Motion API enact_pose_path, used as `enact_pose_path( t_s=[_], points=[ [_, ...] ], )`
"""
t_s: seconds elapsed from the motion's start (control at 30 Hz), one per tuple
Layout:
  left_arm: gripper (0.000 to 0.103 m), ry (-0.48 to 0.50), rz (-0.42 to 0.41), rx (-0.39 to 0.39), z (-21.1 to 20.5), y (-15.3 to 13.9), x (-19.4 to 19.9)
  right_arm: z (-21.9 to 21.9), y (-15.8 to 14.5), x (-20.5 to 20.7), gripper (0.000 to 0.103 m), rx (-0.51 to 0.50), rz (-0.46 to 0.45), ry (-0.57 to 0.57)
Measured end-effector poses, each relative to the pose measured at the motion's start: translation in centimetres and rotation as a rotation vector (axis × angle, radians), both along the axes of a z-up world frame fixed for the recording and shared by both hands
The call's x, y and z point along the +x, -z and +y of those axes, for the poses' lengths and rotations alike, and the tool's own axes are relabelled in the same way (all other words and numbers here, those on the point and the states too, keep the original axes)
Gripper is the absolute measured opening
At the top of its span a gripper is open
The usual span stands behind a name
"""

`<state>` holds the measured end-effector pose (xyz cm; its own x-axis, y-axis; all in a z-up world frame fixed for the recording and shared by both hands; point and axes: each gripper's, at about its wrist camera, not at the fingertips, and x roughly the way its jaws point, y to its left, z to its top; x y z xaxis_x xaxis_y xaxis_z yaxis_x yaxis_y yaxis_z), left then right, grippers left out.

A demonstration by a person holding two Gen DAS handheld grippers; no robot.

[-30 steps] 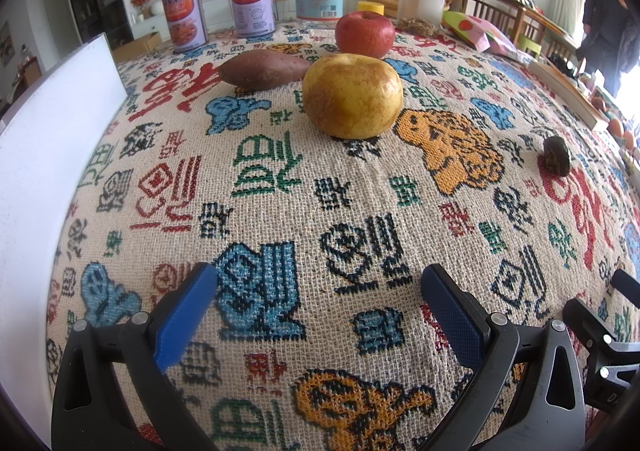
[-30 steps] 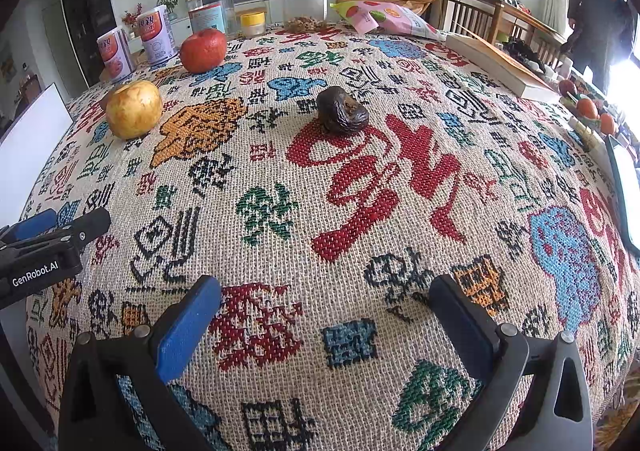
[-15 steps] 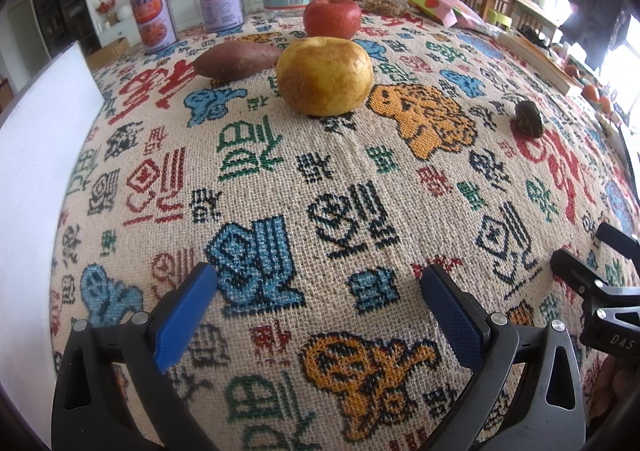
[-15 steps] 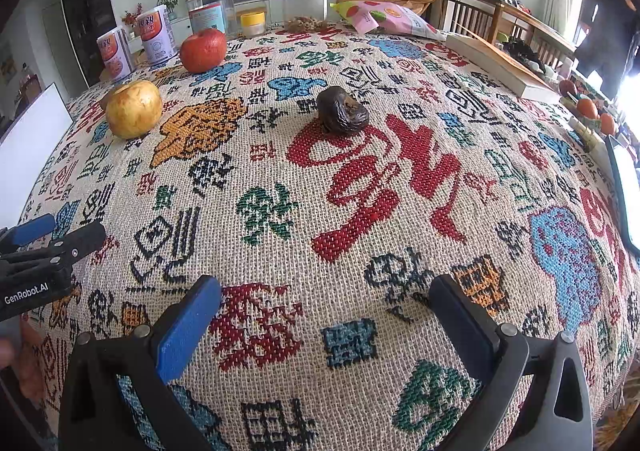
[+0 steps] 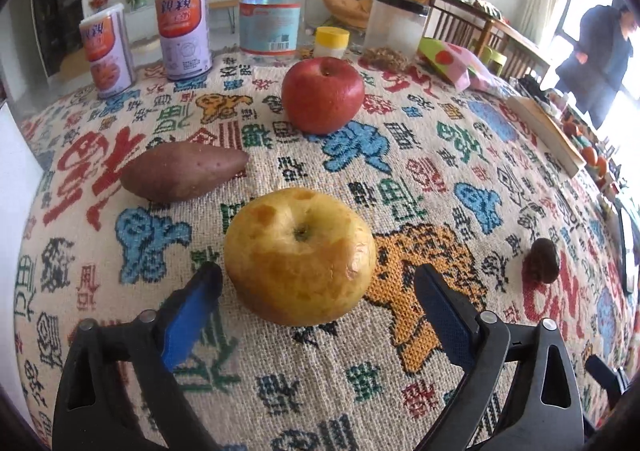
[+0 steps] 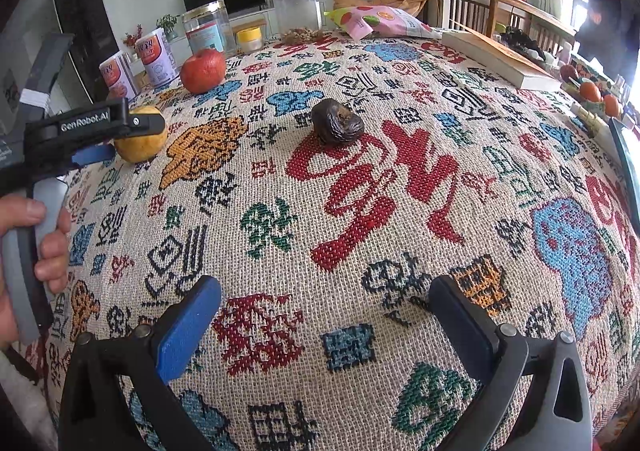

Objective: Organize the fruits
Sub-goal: 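Grasp the yellow apple with the left tool while the right tool grasps the brown round fruit, then carry both fruits into the white box and open both tools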

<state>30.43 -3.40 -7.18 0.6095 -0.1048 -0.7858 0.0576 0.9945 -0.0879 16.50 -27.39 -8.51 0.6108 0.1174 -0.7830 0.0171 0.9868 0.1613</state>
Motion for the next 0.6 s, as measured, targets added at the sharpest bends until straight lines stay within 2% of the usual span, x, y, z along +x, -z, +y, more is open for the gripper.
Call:
enact_pose_path(
  t_s=[0.03,0.1,0.17,0.3,0.4,0.43,0.47,0.5,0.6],
  points=[
    [0.070,0.003,-0.010,0.014,0.1,0.0,-0.3,-1.5,-0.5,-0.3,0.103,0.073,-0.030,0.036],
    [0.070,0.003,-0.016,-0.019,0.7,0.0,-1.3,-4.2,-1.2,-0.7,0.103,0.155,-0.083,0.121],
    [0.070,-0.005,-0.011,-0.041,1.2,-0.4,-2.7,-5.4,-1.5,0.9,0.102,0.210,-0.073,0.100],
    [0.070,-0.021,0.006,-0.118,2.7,-1.5,-6.7,-3.2,-1.6,7.1,0.091,0.123,0.001,-0.050],
    [0.070,-0.011,-0.005,-0.154,3.8,-3.4,-10.6,-1.0,-0.5,11.3,0.090,0.027,0.043,-0.087],
    [0.070,-0.006,-0.015,-0.169,4.2,-4.4,-12.0,-0.5,0.3,12.4,0.075,-0.011,0.068,-0.104],
    [0.070,0.000,-0.025,-0.191,4.8,-5.4,-13.6,0.1,0.2,12.8,0.042,-0.095,0.043,-0.104],
    [0.070,0.006,-0.035,-0.214,5.6,-6.6,-15.2,0.5,0.0,12.9,0.038,-0.134,0.042,-0.122],
    [0.070,0.011,-0.066,-0.283,8.4,-10.7,-20.1,0.9,-1.1,11.4,0.038,-0.074,0.054,-0.149]
  ],
)
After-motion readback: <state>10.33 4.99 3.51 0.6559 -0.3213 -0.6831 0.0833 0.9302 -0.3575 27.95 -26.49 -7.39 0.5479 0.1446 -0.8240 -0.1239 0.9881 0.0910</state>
